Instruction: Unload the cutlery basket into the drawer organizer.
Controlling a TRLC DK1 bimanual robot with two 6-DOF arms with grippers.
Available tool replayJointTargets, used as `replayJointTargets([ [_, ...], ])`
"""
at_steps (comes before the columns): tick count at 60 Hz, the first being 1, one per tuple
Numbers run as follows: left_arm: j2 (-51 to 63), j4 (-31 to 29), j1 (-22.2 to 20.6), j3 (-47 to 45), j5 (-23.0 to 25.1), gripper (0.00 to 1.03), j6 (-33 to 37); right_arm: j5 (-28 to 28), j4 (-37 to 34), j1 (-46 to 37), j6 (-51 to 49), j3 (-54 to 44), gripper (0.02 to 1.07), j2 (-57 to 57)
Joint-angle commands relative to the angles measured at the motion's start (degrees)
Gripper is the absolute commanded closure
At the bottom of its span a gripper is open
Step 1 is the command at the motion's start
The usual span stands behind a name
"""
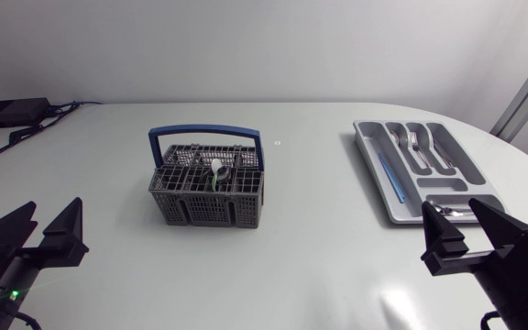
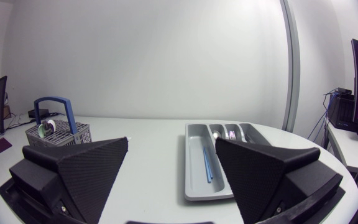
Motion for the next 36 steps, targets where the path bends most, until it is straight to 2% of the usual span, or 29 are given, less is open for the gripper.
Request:
replayJointTargets([
  [1, -0.52, 1.28, 0.04, -0.79, -0.88, 0.04, -1.33, -0.03, -0.12, 0.28, 1.58, -1.04, 0.06, -0.49],
  [22, 1.24, 0.23, -0.23, 6.59, -0.88, 0.04, -3.18, 0.76, 1.37, 0.02, 0.35, 0.81, 0.06, -0.32],
  [36, 15.30, 0.23, -0.67, 16.43, -0.88, 0.04, -5.90, 0.85, 4.36, 0.10, -0.79, 6.26, 0.06, 7.15],
])
